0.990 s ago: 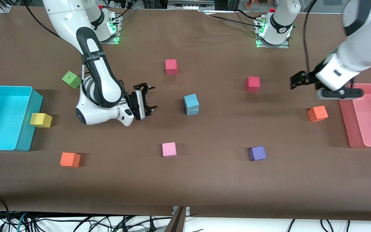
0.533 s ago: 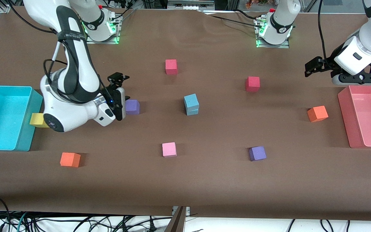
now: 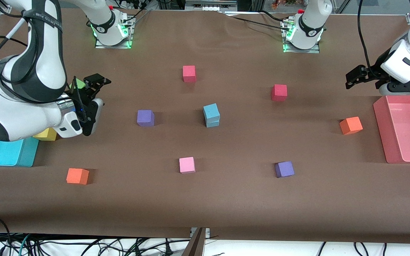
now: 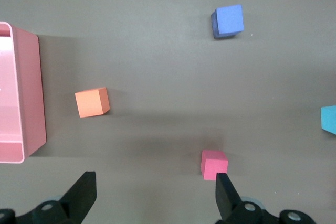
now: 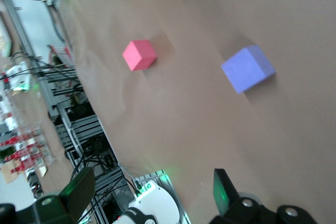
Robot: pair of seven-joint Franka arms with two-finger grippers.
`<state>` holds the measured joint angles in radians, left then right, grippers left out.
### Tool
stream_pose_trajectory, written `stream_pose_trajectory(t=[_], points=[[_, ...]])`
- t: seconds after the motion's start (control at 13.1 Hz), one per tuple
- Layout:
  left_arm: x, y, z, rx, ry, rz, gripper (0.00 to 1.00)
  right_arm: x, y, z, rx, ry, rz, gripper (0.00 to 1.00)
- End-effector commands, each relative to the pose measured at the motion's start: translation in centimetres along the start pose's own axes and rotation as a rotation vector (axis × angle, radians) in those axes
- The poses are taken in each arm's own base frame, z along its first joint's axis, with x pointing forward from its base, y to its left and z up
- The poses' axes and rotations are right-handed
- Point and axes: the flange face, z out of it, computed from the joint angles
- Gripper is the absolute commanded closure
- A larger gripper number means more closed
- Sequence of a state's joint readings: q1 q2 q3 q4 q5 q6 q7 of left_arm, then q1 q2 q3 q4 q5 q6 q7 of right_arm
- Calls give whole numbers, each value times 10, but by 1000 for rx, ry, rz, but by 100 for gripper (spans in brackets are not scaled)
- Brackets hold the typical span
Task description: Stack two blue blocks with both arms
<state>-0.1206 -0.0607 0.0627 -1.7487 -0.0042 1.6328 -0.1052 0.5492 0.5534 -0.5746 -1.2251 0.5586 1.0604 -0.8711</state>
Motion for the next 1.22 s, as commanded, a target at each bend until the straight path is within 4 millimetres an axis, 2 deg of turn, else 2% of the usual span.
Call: stream_pose_trajectory(t=[0.0, 0.15, 0.3, 0.46, 0.61, 0.69, 0.84, 0.91, 0.99, 1.07, 1.14], points=[[27, 0, 1, -25, 2, -10, 0, 4, -40, -16, -130, -41, 191, 0], [30, 2, 1, -23, 4, -5, 0, 0, -51, -28, -188, -17, 362, 0], [34, -2, -1, -31, 33, -15, 0, -2, -50, -37, -225, 37, 507, 0], [34, -1, -1, -29, 34, -6, 0, -3, -51, -45, -345, 96, 660, 0], [37, -8, -9, -33, 62, -13, 0, -34, -40, -42, -332, 189, 707, 0], [38, -9, -9, -33, 64, -15, 0, -42, -38, -43, -361, 173, 707, 0], [38, -9, -8, -35, 62, -20, 0, -76, -25, -68, -482, 186, 747, 0], [38, -9, -8, -35, 62, -17, 0, -94, -12, -85, -501, 266, 763, 0], [38, -9, -8, -35, 62, -18, 0, -115, -3, -87, -494, 307, 784, 0], [38, -9, -7, -35, 61, -18, 0, -132, 5, -81, -485, 329, 804, 0], [38, -9, -7, -35, 59, -20, 0, -141, 11, -80, -485, 344, 816, 0]])
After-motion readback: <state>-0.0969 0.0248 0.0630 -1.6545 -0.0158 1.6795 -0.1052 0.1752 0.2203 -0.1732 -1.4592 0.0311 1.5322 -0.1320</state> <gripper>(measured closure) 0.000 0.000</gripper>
